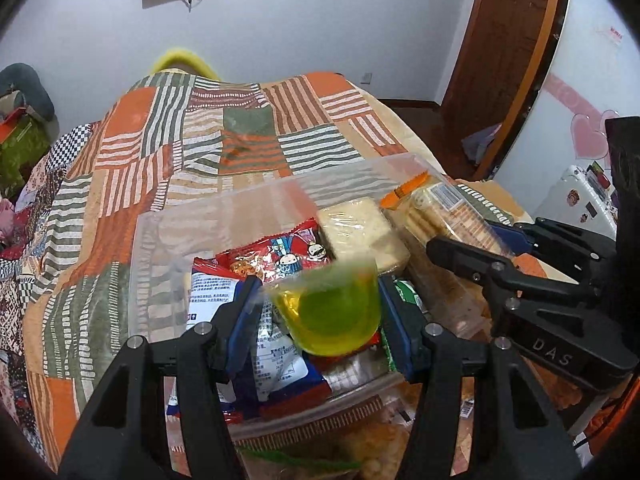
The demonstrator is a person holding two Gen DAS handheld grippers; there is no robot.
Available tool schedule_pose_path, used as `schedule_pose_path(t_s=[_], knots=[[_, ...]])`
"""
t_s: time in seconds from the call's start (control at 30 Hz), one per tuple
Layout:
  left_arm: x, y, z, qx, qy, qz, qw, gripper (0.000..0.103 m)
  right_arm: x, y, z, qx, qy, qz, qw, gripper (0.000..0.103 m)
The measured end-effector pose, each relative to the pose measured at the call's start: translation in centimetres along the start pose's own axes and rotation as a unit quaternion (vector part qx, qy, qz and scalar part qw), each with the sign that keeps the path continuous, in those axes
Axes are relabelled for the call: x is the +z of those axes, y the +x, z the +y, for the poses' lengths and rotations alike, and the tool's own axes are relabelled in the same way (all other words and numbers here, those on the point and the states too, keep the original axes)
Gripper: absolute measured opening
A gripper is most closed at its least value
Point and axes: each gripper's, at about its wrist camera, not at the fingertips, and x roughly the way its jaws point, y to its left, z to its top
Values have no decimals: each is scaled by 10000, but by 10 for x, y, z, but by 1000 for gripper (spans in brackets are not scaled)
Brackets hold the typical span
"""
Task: Organize snacks
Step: 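Lower the jelly cup into the box with the left tool while the right tool releases the biscuit packet there, then grasp the green-trimmed cookie bag with the left tool while the right tool grasps the clear cracker bag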
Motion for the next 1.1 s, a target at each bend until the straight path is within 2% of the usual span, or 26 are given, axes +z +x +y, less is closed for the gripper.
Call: schedule_pose_path(t_s=[0.13, 0.43, 0.5, 0.77, 0.87, 1.1], knots=[[0, -7, -2, 12, 90, -30, 10000, 57, 0, 2, -1, 33, 17, 118, 9999, 35], [-4, -40, -4, -1, 94, -186, 9998, 59, -1, -17, 5, -5, -105, 53, 9999, 36], [-6, -50, -4, -2, 74, -214, 9997, 60, -2, -24, 7, -45, -148, 4, 9999, 40], [-19, -82, 3, 215, -22, -343, 9992, 75, -7, -47, 12, -54, -162, -166, 9997, 49], [-30, -90, 7, 214, -73, -264, 9994, 80, -12, -56, 14, -53, -171, -210, 9996, 53], [-60, -90, 12, 276, -120, -20, 9995, 85, -28, -65, 12, -25, -131, -219, 9997, 57]])
